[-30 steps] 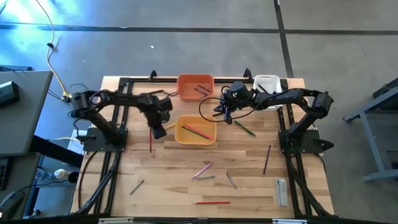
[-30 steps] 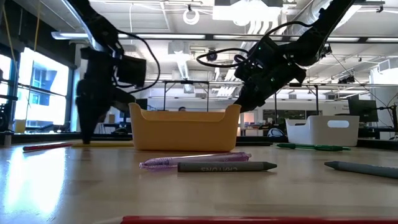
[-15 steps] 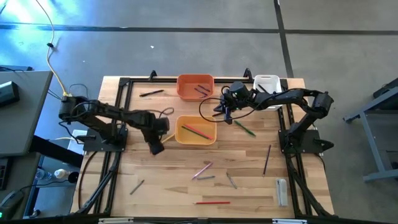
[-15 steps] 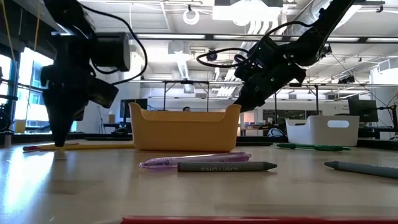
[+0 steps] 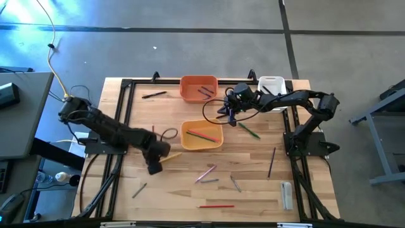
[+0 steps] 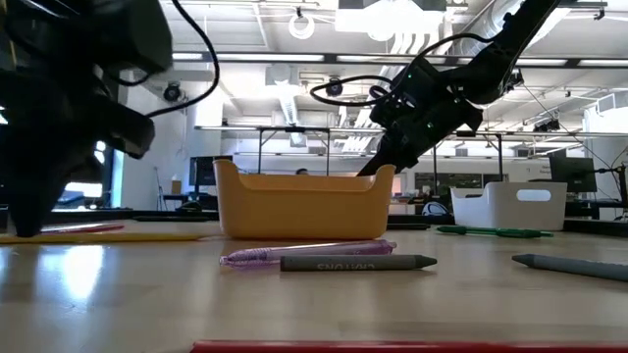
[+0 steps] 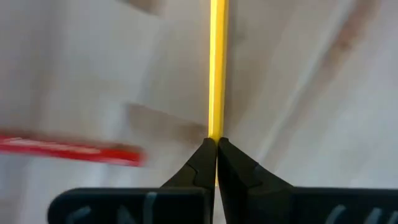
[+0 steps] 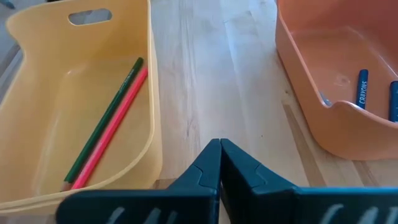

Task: Sort crayons/erasers/pens/pencils in bins
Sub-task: Put the yellow pencil into the yellow bin

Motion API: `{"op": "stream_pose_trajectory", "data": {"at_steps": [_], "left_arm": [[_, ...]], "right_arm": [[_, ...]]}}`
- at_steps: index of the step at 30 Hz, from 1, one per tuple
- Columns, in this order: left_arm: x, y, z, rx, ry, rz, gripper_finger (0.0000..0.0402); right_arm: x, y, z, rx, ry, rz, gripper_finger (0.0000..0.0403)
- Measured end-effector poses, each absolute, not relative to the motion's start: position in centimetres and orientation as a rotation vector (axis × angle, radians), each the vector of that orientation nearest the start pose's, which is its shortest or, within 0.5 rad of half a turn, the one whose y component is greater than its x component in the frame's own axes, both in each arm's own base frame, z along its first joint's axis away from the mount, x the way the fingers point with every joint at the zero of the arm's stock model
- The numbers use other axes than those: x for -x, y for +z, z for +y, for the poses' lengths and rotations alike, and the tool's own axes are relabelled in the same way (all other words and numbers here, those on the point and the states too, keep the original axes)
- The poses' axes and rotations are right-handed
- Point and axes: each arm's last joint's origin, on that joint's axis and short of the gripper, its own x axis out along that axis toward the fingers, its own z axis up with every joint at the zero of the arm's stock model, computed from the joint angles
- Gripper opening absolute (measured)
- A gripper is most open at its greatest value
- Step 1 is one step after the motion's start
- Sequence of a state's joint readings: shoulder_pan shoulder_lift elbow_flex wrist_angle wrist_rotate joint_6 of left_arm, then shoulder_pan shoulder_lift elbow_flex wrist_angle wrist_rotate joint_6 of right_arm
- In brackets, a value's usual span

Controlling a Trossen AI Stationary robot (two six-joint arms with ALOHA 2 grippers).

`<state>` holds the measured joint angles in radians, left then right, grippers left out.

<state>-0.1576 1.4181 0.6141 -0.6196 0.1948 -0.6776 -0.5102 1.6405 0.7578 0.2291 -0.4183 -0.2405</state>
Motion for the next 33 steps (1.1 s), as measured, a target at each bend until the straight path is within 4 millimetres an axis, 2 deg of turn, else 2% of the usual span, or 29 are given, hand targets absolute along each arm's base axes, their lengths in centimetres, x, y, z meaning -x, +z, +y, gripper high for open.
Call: {"op": "stream_pose_trajectory", "data": {"at_steps": [5,9,15,21,25,29,33], "left_arm": [[-20.5,13.5,-6.3,0.485,0.101,1.419,0.0000],[-20.6,13.6,-7.3,0.420,0.120,1.352,0.0000],[-22.0,12.8,-8.2,0.373,0.114,1.240,0.0000],[-23.7,11.6,-8.9,0.296,0.077,1.116,0.0000],[-24.5,11.4,-9.0,0.262,0.104,1.033,0.0000],[-25.0,11.3,-8.9,0.210,0.159,0.954,0.0000],[-25.2,11.3,-8.7,0.159,0.200,0.909,0.0000]], "right_arm": [[-28.1,16.2,-13.9,-0.068,-0.021,0.593,0.0000],[-28.2,17.6,-12.0,-0.026,-0.029,0.610,0.0000],[-28.8,19.5,-6.4,-0.012,0.038,0.617,0.0000],[-29.8,19.1,0.3,-0.007,0.093,0.636,0.0000],[-30.0,18.7,4.0,-0.032,0.110,0.619,0.0000],[-30.3,17.8,6.6,-0.078,0.113,0.613,0.0000],[-30.7,16.7,8.1,-0.119,0.081,0.622,0.0001]]}}
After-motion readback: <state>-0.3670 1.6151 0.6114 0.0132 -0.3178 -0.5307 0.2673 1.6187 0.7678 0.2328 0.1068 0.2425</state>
